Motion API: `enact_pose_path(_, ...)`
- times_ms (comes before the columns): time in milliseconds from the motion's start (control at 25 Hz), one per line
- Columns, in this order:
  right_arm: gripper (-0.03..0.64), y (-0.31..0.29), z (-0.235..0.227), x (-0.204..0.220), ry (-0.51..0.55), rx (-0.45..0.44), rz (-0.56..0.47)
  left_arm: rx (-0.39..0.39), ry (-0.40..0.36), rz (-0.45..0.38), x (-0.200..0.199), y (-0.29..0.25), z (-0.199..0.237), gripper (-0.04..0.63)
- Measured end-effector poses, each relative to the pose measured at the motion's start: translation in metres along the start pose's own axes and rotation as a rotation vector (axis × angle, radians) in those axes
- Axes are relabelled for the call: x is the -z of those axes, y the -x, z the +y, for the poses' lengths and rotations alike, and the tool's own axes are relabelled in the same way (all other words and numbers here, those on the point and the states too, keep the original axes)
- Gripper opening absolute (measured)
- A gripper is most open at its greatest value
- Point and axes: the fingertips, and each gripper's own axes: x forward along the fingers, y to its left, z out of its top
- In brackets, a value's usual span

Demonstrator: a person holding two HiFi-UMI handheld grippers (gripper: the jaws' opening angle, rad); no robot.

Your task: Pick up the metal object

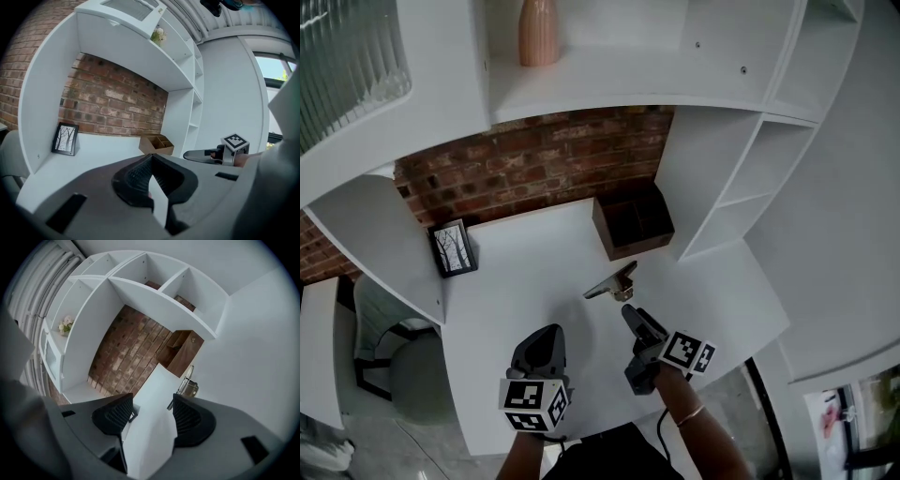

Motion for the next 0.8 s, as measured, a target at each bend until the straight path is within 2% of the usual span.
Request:
enact_pose_path(400, 0.242, -0.045, -0.038, -0.014, -0.092, 0.042, 0.054, -0.024, 0.043, 0.04, 0.002, -0.039, 0.014, 0.009)
enact_pose_path(800, 0.242, -0.081, -0.063, -0.017, -0.178, 0.033, 0.122, -0.069, 0.066, 0.079, 0.013, -0.068, 0.023, 0.009)
